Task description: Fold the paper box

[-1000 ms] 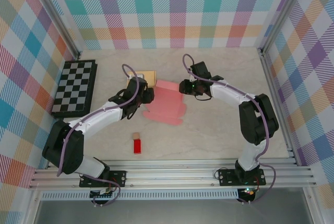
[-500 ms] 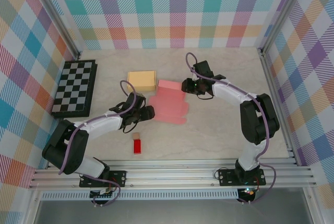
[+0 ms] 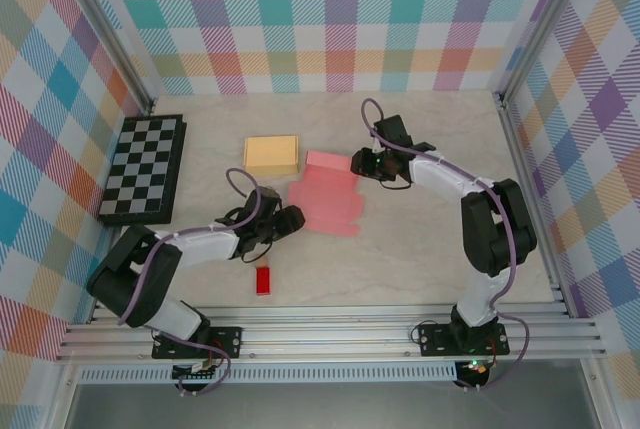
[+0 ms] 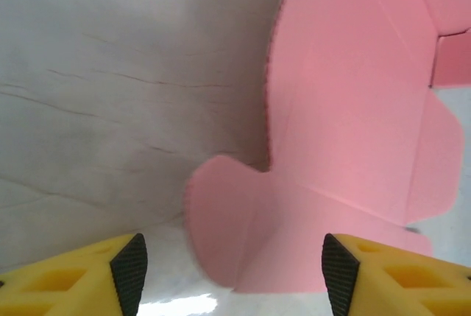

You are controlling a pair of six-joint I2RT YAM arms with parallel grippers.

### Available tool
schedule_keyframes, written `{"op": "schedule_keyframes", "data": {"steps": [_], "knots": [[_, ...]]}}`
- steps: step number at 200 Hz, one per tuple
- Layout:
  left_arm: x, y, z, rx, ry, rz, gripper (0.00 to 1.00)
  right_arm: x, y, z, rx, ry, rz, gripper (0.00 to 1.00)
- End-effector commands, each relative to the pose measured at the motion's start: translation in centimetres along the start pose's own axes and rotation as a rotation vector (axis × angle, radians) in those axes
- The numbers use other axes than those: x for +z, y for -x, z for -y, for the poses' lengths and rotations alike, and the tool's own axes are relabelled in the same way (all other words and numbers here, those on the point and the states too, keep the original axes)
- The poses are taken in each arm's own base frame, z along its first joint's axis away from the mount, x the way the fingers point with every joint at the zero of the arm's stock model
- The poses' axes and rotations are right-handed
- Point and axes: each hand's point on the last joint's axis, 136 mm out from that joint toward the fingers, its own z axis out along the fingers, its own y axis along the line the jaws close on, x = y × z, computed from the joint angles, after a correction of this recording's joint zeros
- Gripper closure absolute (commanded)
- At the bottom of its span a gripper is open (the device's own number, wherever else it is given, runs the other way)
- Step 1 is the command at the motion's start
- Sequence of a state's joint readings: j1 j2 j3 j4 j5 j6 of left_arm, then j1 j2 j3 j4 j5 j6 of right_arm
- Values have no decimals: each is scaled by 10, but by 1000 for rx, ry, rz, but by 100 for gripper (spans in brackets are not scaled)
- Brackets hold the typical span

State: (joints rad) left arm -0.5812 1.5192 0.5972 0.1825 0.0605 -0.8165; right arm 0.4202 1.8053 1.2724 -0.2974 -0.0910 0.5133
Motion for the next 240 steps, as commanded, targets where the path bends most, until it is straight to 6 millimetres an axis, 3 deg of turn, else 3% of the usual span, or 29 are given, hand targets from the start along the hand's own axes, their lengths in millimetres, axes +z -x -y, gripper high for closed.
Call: {"op": "schedule_keyframes", "data": {"steps": [1, 16, 28, 38, 47, 70, 94, 142, 172, 198, 223, 240], "knots": [[14, 6, 35, -63, -116, 27, 44, 10, -27, 31, 54, -90, -81, 62], [26, 3, 45, -79, -139, 20, 58, 10, -29, 31, 60, -84, -83, 62], [31, 6, 52, -90, -157, 27, 79, 9, -31, 32, 62, -84, -85, 62], [31, 11, 52, -94, -146, 48, 94, 8, -31, 32, 63, -83, -83, 62], [25, 18, 49, -88, -114, 82, 100, 6, -31, 32, 63, -81, -80, 62], [2, 35, 52, 21, -49, 137, 100, -1, -27, 30, 66, -53, -65, 60], [-26, 46, 64, 201, 14, 120, 100, -21, -12, 20, 69, 7, -17, 53], [-82, 45, 55, 593, 220, -94, 100, -116, 35, -2, -68, 92, 176, 42], [-115, 49, 62, 797, 251, -210, 100, -172, 42, -46, -436, 219, 262, 41], [-147, 42, 89, 940, 129, -273, 100, -201, 20, -95, -894, 470, 287, 46], [-173, 39, 105, 1026, 65, -324, 100, -218, 1, -124, -1184, 661, 330, 48], [-180, 39, 111, 1045, 52, -338, 100, -215, -12, -138, -1347, 707, 342, 49]]}}
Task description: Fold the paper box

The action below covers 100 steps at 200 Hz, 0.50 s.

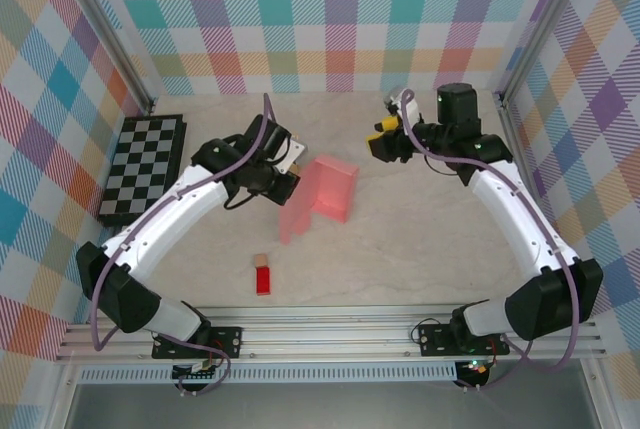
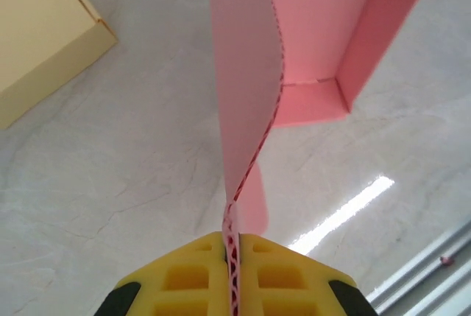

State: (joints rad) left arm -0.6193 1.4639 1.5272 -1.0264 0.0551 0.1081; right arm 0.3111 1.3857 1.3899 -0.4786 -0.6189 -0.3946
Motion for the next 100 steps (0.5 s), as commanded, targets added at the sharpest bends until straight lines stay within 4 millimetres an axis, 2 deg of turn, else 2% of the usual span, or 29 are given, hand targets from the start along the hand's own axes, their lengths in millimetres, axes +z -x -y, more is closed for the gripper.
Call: {"op": "schedule_keyframes", "data": {"steps": [1, 35, 72, 100], "knots": [[-21, -17, 13, 120, -75, -84, 100, 10, 5, -48, -358, 252, 54, 49], [-25, -13, 22, 148, -92, -107, 100, 39, -11, -77, -616, 339, 23, 46], [-22, -9, 28, 174, -82, -129, 100, 69, -16, -81, -655, 347, -38, 48], [-20, -7, 34, 189, -92, -130, 100, 84, -24, -85, -665, 368, -55, 49]]}}
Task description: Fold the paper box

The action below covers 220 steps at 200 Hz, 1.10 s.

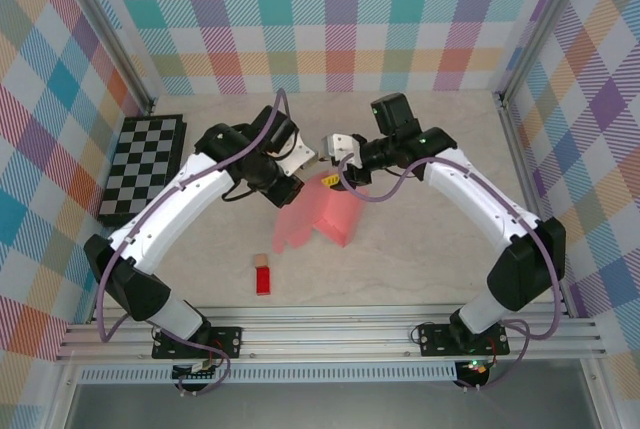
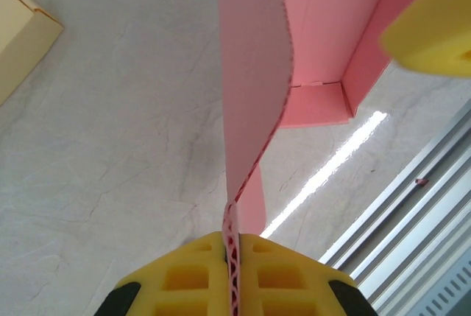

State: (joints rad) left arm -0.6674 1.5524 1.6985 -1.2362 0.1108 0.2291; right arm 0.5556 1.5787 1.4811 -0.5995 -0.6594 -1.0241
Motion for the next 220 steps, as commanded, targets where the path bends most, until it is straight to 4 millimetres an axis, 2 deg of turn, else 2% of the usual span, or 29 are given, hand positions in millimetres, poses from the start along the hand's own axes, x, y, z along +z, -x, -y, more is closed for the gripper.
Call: {"op": "schedule_keyframes", "data": {"steps": [1, 23, 40, 48, 66, 72, 123, 170, 220], "knots": [[-7, 1, 8, 35, -7, -6, 100, 7, 4, 2, -81, 12, 1, 49], [-5, 1, 8, 36, -6, 4, 100, 13, 1, -3, -73, 40, -3, 51], [-5, 2, 11, 37, -17, 15, 100, 17, -2, -8, -61, 58, -3, 57], [-4, 2, 12, 35, -25, 20, 100, 20, -4, -10, -54, 69, -6, 61], [-4, 4, 13, 33, -33, 37, 100, 21, -7, -13, -42, 75, -10, 79], [-4, 5, 13, 31, -32, 44, 100, 21, -7, -15, -37, 80, -9, 82], [-9, 11, 14, 25, -32, 98, 100, 22, -18, -27, -14, 107, -34, 68], [-11, 12, 12, 28, -16, 116, 100, 23, -23, -33, -6, 130, -46, 65], [-16, 14, 18, 41, -43, 161, 100, 25, -27, -35, -2, 128, -27, 65]]}}
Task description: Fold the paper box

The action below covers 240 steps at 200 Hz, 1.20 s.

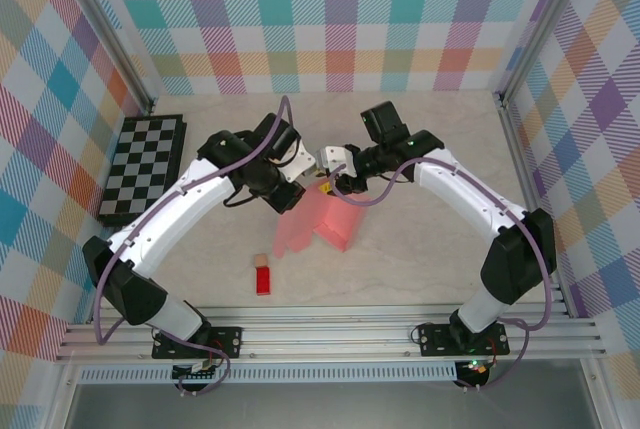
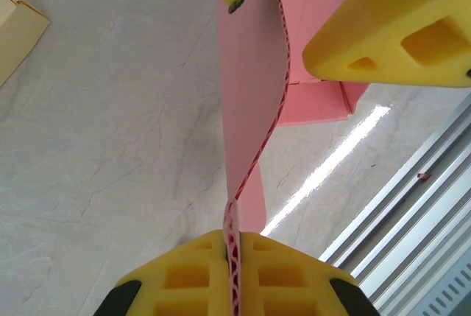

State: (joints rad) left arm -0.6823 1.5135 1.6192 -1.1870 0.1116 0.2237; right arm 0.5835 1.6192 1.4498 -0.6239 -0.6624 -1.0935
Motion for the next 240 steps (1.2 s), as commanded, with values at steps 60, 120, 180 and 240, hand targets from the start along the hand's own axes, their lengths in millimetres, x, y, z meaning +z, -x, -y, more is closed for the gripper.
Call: {"op": "schedule_keyframes", "data": {"steps": [60, 120, 180, 240], "knots": [[-21, 17, 15, 36, -50, 146, 100, -5, -7, -15, -7, 30, 30, 66], [-21, 20, 18, 35, -71, 159, 100, -12, 5, -21, -73, 7, 85, 73], [-24, 24, 22, 37, -91, 173, 100, -11, 3, -14, -97, -32, 48, 77], [-24, 28, 9, -5, -27, 218, 74, -12, -7, -13, -98, -79, 34, 100]]}}
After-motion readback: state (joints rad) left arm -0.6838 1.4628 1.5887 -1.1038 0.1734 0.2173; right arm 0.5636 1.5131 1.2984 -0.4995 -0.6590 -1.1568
